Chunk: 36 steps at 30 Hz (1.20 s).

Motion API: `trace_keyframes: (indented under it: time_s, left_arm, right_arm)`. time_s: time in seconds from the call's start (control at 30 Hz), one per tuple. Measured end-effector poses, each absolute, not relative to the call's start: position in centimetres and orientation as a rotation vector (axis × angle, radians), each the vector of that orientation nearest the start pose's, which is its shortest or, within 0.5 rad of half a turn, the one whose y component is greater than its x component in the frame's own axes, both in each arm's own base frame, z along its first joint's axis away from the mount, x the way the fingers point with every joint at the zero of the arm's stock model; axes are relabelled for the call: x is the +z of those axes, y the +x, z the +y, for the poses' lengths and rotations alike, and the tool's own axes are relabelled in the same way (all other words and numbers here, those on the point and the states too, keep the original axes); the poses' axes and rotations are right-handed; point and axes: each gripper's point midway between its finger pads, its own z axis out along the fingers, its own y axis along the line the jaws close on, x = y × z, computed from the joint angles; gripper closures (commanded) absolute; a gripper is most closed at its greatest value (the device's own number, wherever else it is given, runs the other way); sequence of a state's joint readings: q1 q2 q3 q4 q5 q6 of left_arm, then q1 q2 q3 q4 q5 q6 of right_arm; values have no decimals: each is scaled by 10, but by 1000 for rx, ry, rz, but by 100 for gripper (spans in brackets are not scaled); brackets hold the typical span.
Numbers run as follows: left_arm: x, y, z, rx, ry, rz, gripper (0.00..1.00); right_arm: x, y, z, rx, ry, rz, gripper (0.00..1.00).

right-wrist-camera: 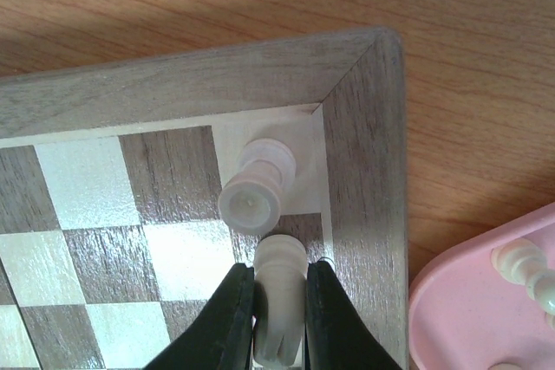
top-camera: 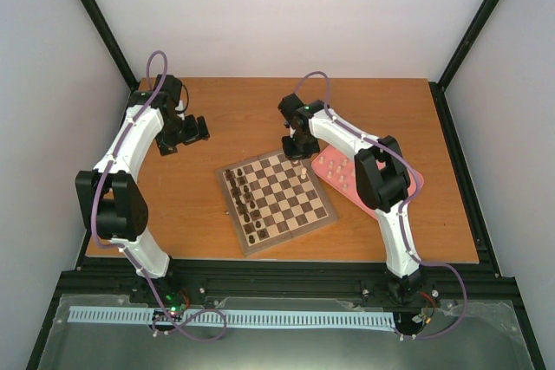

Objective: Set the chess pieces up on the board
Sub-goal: Place the chess piece on the chessboard.

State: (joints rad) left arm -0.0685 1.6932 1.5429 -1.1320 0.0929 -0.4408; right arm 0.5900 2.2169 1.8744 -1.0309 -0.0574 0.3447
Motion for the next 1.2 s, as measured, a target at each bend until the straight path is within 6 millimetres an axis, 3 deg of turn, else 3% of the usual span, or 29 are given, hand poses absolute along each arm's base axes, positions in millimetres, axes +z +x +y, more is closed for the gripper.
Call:
trace_keyframes:
  time_s: [0.63,1.2]
  left_arm:
    - [163,372,-42,-236,-513,2829,0]
    - [163,372,-41,-235,-514,2827,0]
  right_arm:
    - [58,388,272,199,-375,2977,94]
    - [58,388,273,208,-417,2971,67]
